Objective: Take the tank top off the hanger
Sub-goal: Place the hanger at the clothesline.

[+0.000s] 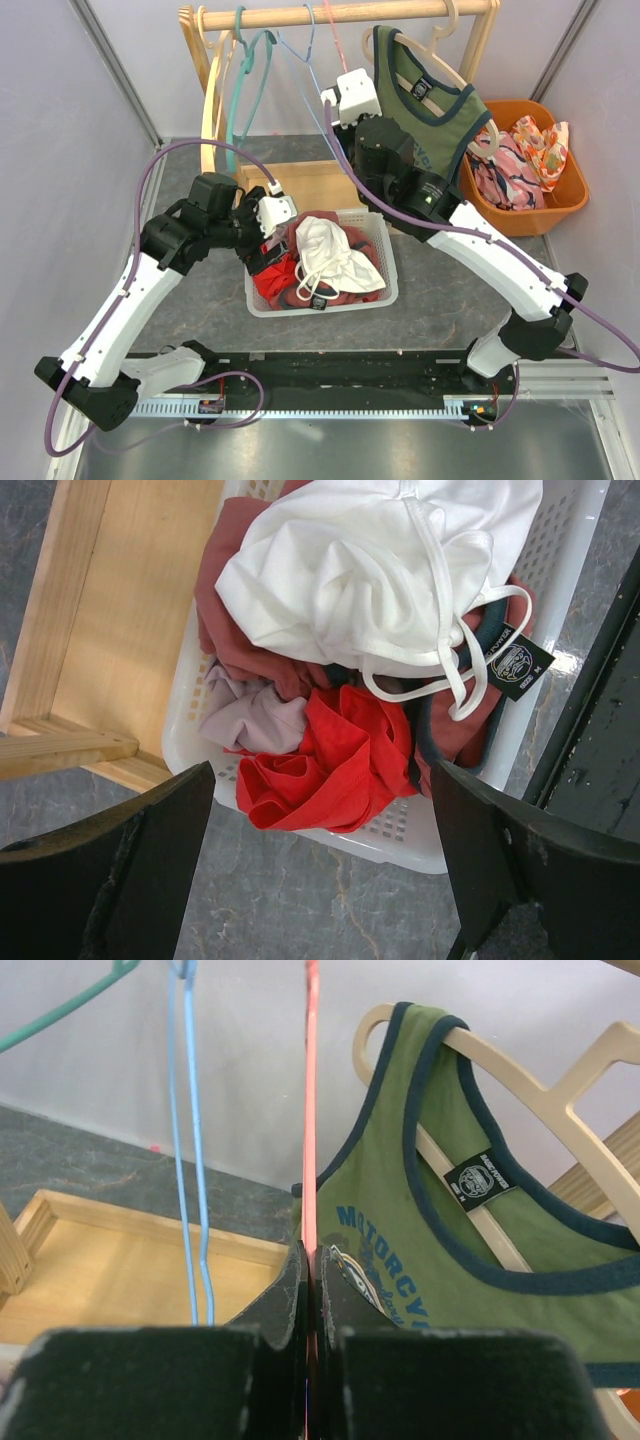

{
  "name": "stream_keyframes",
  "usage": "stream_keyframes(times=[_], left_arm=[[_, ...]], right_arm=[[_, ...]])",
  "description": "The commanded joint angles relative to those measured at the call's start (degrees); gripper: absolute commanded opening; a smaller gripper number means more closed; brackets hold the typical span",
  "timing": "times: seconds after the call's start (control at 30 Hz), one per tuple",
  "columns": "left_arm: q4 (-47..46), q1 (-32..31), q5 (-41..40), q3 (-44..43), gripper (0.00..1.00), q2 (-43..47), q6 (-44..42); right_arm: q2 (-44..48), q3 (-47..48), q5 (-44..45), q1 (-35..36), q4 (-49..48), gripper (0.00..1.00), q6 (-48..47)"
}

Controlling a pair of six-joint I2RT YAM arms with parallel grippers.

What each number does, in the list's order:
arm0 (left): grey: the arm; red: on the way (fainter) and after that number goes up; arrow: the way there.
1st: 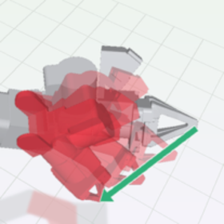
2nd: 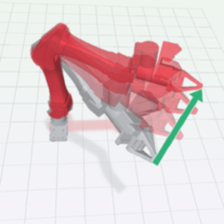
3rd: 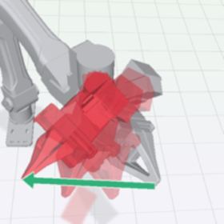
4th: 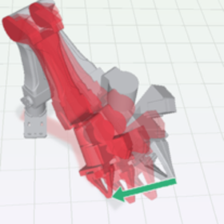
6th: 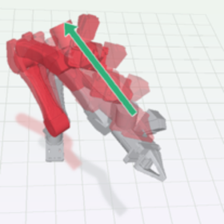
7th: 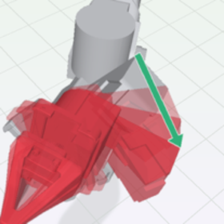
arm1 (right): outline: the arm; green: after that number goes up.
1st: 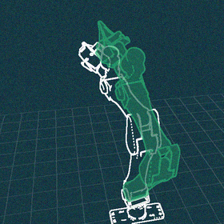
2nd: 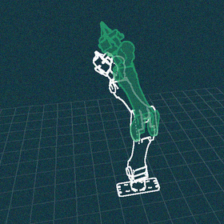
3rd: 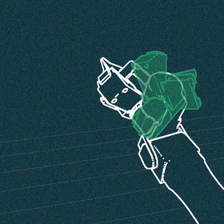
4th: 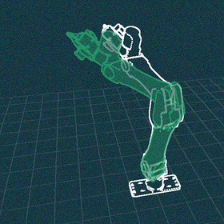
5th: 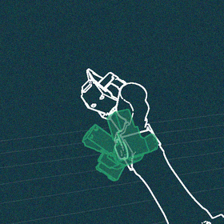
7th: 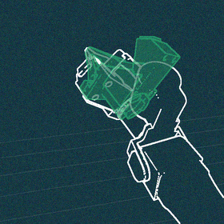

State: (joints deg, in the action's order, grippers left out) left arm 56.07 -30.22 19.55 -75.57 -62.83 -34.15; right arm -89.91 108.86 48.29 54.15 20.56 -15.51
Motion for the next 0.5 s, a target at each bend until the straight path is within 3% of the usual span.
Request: stream_keyframes(times=[0.0,0.47], left_arm=[[-0.3,0.5,-0.2,-0.8,0.96,1.3,-0.8],[-0.4,1.7,0.0,-0.5,1.00,2.7,-0.7]], right_arm=[[1.1,2.4,-4.8,-2.6,-1.8,0.00,2.8],[-1.1,-1.8,-11.4,-4.8,0.9,0.00,8.6]])
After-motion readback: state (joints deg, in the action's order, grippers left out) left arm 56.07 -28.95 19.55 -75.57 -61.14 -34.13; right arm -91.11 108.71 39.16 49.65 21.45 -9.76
